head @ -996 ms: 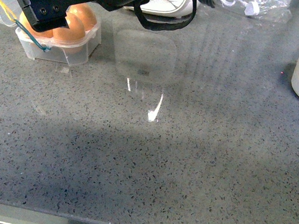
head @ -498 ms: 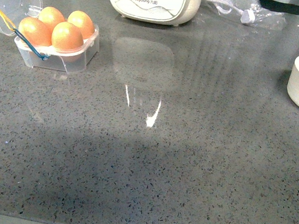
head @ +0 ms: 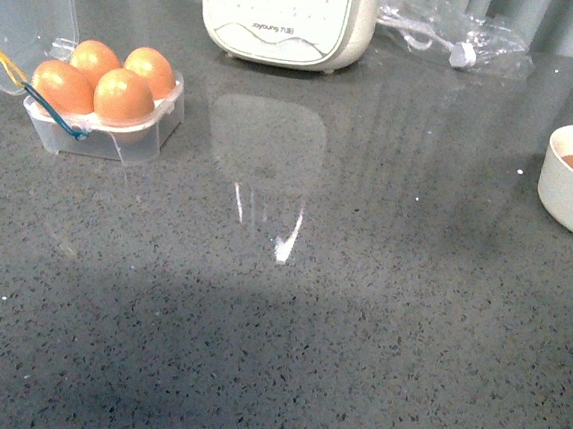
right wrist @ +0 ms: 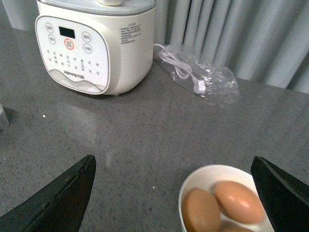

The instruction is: Put egg into box

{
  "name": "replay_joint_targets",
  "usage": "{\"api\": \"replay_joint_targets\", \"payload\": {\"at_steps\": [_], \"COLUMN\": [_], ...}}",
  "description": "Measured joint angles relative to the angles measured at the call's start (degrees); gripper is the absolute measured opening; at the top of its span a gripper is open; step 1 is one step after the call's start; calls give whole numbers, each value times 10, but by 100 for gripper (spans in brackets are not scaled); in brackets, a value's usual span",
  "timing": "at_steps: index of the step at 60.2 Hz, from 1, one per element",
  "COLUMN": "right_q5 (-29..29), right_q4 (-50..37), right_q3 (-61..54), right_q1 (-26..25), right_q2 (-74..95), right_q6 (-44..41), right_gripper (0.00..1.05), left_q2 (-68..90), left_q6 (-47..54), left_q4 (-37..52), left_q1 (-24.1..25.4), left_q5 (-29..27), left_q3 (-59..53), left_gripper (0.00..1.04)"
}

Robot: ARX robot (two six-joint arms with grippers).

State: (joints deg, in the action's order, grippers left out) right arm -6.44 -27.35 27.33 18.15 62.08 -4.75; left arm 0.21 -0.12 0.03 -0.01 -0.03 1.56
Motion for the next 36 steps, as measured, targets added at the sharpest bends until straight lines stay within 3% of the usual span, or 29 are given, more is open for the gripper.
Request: {"api": "replay_joint_targets", "payload": {"at_steps": [11,15,23,26,36], "right_q5": [-4,-41,51,56,65], "right_q4": [66,71,134,149,175], "right_q3": [-45,-65,-110,-125,-192], "right_q1": [-29,-49,-147,-169,-180], "right_q2": [-147,-196,-303,-336,-437], "right_q6": [0,19,36,39,41], "right_gripper": [95,83,58,49,16], "left_q2": [0,0,0,0,0], "left_q6": [0,0,0,0,0], "left_q4": [0,0,0,0,0], "left_q1": [0,0,0,0,0], "left_q5": [0,0,0,0,0], "left_q3": [0,0,0,0,0], "left_gripper": [98,98,98,98,98]}}
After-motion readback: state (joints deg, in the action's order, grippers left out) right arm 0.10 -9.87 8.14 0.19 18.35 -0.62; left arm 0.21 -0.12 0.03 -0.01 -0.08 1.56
